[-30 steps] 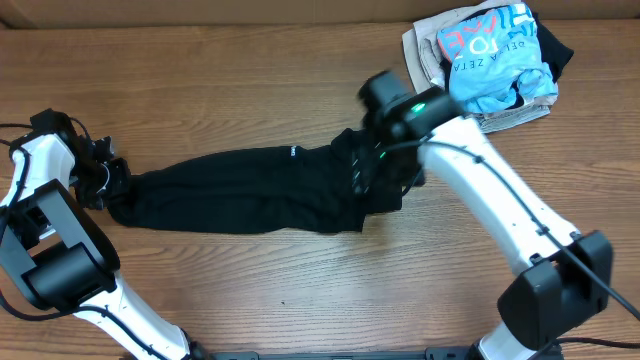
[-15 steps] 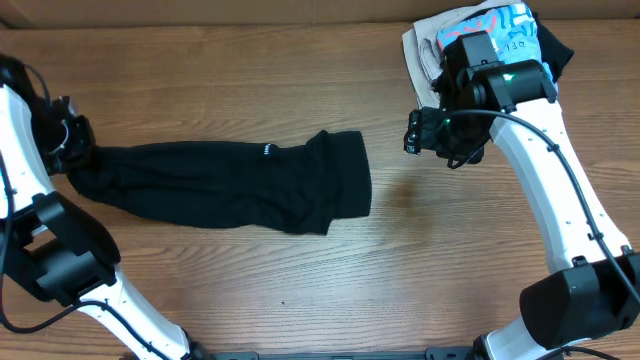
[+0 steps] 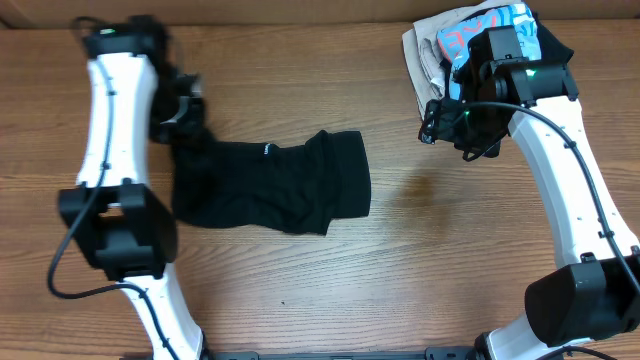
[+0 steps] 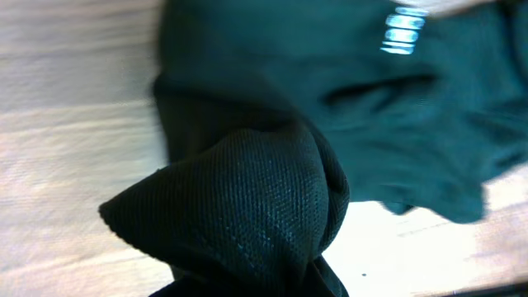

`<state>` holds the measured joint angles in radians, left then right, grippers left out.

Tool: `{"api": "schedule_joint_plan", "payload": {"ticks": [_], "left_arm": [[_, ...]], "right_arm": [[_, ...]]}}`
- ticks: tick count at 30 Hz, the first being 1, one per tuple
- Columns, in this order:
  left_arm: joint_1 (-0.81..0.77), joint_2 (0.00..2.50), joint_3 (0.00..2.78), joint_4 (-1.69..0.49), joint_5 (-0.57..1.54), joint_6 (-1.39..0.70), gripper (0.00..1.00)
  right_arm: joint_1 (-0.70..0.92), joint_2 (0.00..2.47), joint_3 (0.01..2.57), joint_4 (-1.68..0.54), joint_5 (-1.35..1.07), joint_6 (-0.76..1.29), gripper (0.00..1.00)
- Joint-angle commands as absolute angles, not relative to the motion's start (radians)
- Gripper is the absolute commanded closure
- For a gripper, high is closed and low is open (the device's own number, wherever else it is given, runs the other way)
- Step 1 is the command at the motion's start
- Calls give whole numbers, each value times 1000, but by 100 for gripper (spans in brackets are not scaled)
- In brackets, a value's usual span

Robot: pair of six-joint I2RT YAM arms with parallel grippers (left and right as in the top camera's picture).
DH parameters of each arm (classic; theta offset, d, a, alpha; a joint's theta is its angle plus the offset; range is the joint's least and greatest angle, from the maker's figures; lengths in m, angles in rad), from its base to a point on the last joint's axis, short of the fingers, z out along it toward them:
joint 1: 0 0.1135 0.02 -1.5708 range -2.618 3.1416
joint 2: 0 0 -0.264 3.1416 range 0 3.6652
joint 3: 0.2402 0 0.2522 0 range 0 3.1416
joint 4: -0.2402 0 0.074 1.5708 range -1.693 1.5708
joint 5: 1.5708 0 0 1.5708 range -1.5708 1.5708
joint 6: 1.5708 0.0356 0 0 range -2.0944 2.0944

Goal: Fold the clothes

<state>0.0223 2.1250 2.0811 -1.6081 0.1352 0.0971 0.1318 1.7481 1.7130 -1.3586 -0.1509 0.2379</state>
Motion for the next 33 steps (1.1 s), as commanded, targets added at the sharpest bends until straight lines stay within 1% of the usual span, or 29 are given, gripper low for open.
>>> {"api": "schedule_joint_plan", "payload": {"ticks": [1, 2, 3, 4, 5, 7, 8, 13, 16, 20, 22, 24, 28, 29, 30, 33], "left_arm": [[-91, 2118, 2095, -1600, 178, 39, 96], [-122, 2119, 2095, -1593, 178, 28, 94], [-150, 2119, 2095, -1587, 178, 21, 88], [-173, 2119, 2095, -1582, 177, 21, 79], [-197, 2119, 2095, -1578, 177, 22, 66], [-243, 2119, 2095, -1570, 170, 22, 35], [-257, 2119, 2095, -1568, 158, 22, 25], [-289, 2119, 2095, -1565, 117, 14, 23], [-279, 2119, 2095, -1582, 116, 11, 23], [-247, 2119, 2096, -1602, 72, 6, 23], [-222, 2119, 2098, -1602, 59, -8, 20], [-182, 2119, 2106, -1604, 70, -8, 20], [-110, 2118, 2111, -1603, 71, -7, 16], [-76, 2118, 2111, -1598, 71, 1, 15], [-61, 2118, 2111, -1596, 72, 1, 14], [-30, 2118, 2111, -1594, 72, 0, 13]], "right_arm": [[127, 1723, 1734, -1347, -142, 231, 18], [127, 1723, 1734, -1345, -136, 231, 17], [127, 1723, 1733, -1343, -130, 230, 16], [127, 1723, 1732, -1341, -127, 230, 16], [127, 1723, 1729, -1339, -125, 230, 15], [127, 1723, 1722, -1336, -125, 227, 14], [127, 1724, 1720, -1337, -125, 227, 14], [127, 1728, 1711, -1344, -125, 227, 13], [127, 1728, 1693, -1341, -137, 227, 11], [129, 1728, 1626, -1292, -220, 206, 11], [130, 1729, 1563, -1238, -278, 204, 11], [130, 1729, 1486, -1167, -343, 204, 13], [141, 1730, 1306, -987, -443, 205, 16], [152, 1731, 1233, -906, -476, 210, 16], [159, 1731, 1195, -861, -496, 216, 18], [181, 1732, 1106, -762, -521, 283, 19]]}}
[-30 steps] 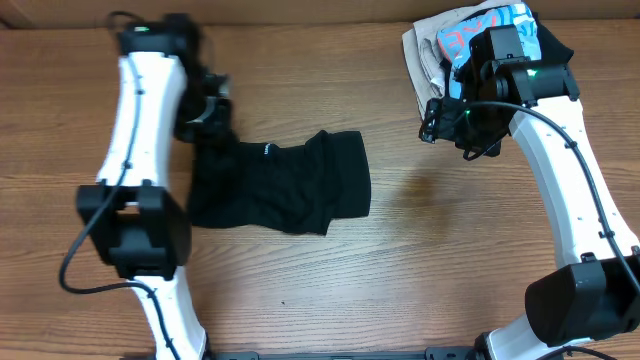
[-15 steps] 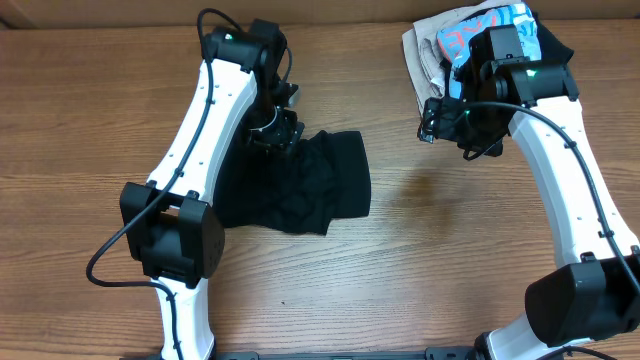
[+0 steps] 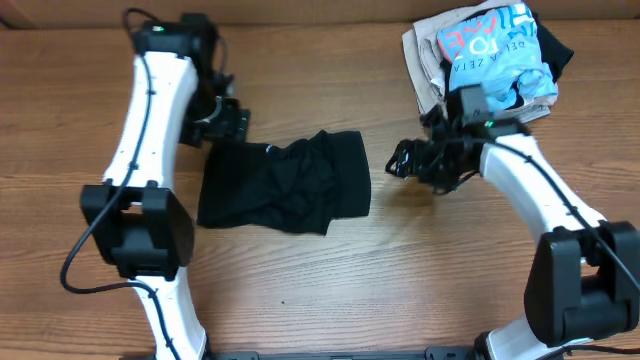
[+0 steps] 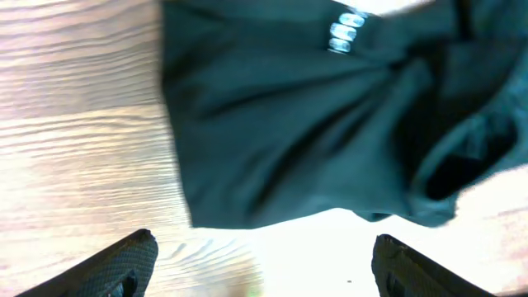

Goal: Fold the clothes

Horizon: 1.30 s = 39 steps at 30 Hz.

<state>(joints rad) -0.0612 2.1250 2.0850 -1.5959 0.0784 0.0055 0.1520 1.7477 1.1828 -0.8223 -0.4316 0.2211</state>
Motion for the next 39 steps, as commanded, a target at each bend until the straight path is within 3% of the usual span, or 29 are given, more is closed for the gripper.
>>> {"api": "schedule_joint_plan", "payload": {"ticks": [1, 8, 17, 22, 26, 32, 39], "left_arm": [[-24, 2118, 2110, -1596, 72, 0, 12], [-17, 2119, 2109, -1584, 72, 0, 5], [-16, 2119, 2104, -1580, 70, 0, 2], [-14, 2119, 2092, -1580, 68, 0, 2], [-14, 2119, 2070, -1567, 68, 0, 1], [-14, 2119, 2010, -1539, 68, 0, 1], [-14, 2119, 1929, -1488, 68, 0, 1]], "right_arm": [[191, 1732, 1082, -729, -531, 302, 19], [282, 1765, 961, -489, -562, 439, 23], [424, 1866, 961, -256, -485, 676, 23], [432, 1868, 961, -255, -426, 704, 40], [381, 1864, 964, -272, -456, 653, 38], [280, 1853, 964, -308, -472, 553, 26], [259, 1854, 964, -293, -384, 523, 26]]}}
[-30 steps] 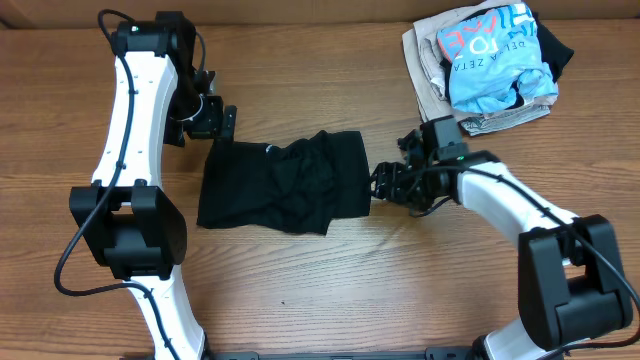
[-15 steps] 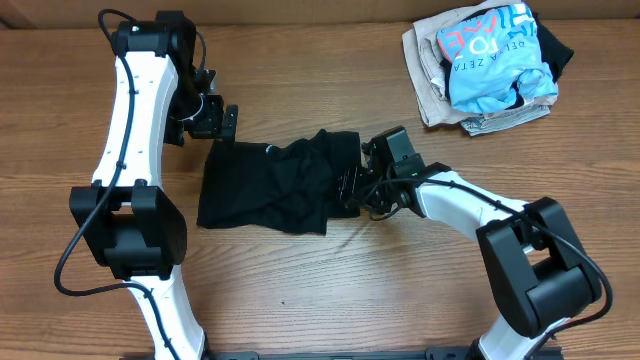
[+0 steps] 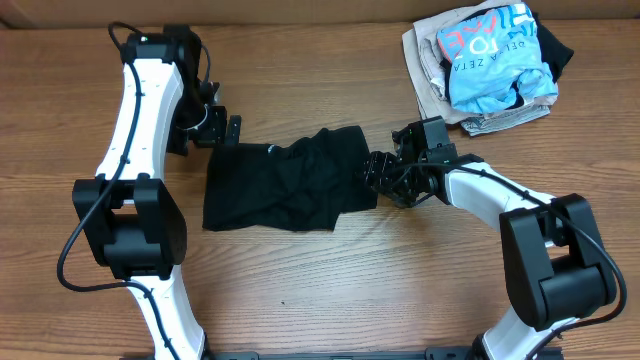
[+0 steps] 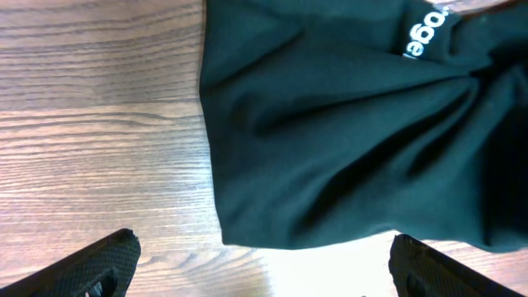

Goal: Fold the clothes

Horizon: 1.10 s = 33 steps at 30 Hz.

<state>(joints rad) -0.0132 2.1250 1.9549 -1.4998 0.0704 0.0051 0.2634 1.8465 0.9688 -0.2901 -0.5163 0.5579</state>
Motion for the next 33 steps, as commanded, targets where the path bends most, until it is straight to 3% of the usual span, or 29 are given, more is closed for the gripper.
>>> {"api": "schedule_joint_plan", "payload": {"ticks": [1, 16, 28, 29, 32, 33], "left_arm": [[-13, 2119, 1923, -1483, 68, 0, 1], [-13, 2119, 1895, -1443, 49, -1, 0], [-13, 2119, 1895, -1435, 49, -4, 0], [-13, 2119, 1895, -1435, 48, -4, 0], [-13, 2119, 1895, -1435, 48, -4, 0], [-13, 2119, 1895, -1435, 47, -4, 0]], "right_arm": [[264, 1854, 964, -287, -374, 523, 25], [218, 1834, 983, -236, -420, 422, 22], [410, 1879, 982, -206, -474, 446, 22], [414, 1879, 982, -205, -474, 449, 28], [387, 1874, 985, -224, -494, 472, 81], [366, 1868, 986, -233, -506, 472, 91]]}}
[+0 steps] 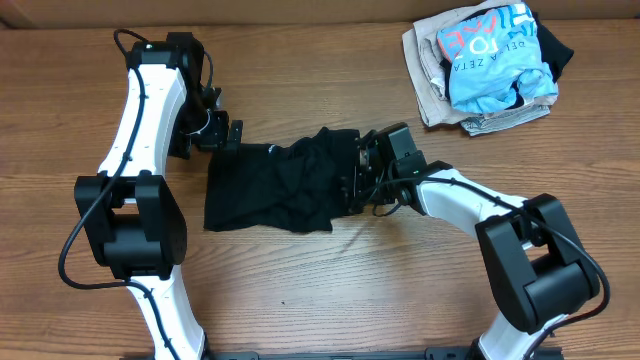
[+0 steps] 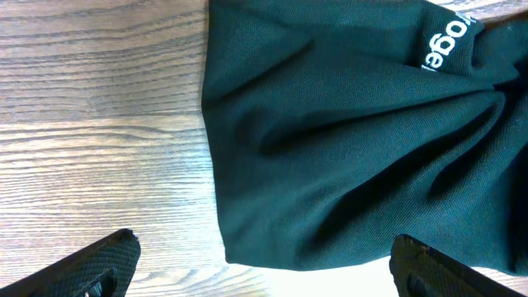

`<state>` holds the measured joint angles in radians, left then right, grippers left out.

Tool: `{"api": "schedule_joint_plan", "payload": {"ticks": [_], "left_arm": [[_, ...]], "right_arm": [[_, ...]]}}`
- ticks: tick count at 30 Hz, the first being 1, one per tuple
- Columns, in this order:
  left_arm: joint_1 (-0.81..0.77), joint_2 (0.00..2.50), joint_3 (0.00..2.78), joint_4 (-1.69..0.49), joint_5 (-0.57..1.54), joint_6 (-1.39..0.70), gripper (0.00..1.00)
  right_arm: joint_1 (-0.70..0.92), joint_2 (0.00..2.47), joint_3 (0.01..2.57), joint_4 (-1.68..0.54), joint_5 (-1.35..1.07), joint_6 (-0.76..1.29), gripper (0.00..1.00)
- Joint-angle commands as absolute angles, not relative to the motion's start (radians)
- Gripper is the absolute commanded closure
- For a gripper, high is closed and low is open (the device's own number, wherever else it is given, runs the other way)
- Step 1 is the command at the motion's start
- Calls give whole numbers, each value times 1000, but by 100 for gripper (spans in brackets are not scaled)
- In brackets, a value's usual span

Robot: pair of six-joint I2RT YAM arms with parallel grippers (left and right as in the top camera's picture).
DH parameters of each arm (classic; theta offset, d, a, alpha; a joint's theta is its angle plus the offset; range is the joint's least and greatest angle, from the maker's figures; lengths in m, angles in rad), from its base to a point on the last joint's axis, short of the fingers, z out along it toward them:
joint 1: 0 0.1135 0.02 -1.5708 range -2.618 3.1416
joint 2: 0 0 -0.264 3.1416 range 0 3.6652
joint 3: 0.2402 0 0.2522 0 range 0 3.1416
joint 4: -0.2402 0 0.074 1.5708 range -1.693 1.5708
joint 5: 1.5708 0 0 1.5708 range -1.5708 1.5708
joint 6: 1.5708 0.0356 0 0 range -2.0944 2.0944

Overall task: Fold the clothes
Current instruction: 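Lift the folded black bundle with the right gripper and move it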

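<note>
A black garment lies bunched in the middle of the table, with a white logo near its top edge. In the left wrist view the garment fills the upper right, its left hem straight. My left gripper hovers open just above the garment's top left corner; its open jaws hold nothing. My right gripper lies low over the garment's right edge. Its dark fingers blend into the black cloth, so their state is unclear.
A pile of other clothes, with a light blue printed shirt on top, sits at the table's back right corner. Bare wooden table runs along the front.
My right gripper has moved left, from just beside the garment's right edge to on top of it. That edge sits slightly further left. The left gripper has barely moved and stays open.
My left gripper was shut on the garment's left end, with the right gripper by the clothes pile. Then the left gripper was open, the garment was shorter, and the right gripper stood nearer. Later the right gripper reached the garment's right edge, and now it lies on it.
</note>
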<state>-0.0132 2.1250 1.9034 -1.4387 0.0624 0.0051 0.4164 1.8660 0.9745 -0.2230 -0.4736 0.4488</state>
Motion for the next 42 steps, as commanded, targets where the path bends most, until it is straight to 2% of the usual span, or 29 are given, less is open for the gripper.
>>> {"api": "schedule_joint_plan", "payload": {"ticks": [1, 8, 16, 19, 24, 36, 38, 39, 41, 42], "left_arm": [[-13, 2119, 1895, -1435, 43, -4, 0], [-12, 2119, 1895, -1429, 31, -4, 0], [4, 2119, 1895, -1429, 8, -4, 0], [16, 2119, 1895, -1429, 8, -4, 0], [21, 2119, 1895, -1428, 8, 0, 0], [21, 2119, 1895, -1427, 16, 0, 0], [21, 2119, 1895, -1426, 16, 0, 0], [21, 2119, 1894, -1425, 15, 0, 0], [21, 2119, 1893, -1420, 16, 0, 0], [21, 2119, 1892, -1416, 16, 0, 0]], "right_arm": [[346, 1861, 987, -243, -519, 471, 96], [170, 1721, 993, -375, -617, 355, 96], [47, 1514, 1153, -781, -606, 96, 96], [102, 1509, 1246, -871, -600, 47, 96], [249, 1526, 1255, -811, -549, 56, 96], [669, 1803, 1255, -495, -412, 240, 96], [718, 1846, 1255, -470, -411, 241, 86], [736, 1857, 1255, -464, -410, 241, 76], [760, 1862, 1255, -461, -397, 241, 46], [765, 1860, 1262, -462, -392, 241, 41]]}}
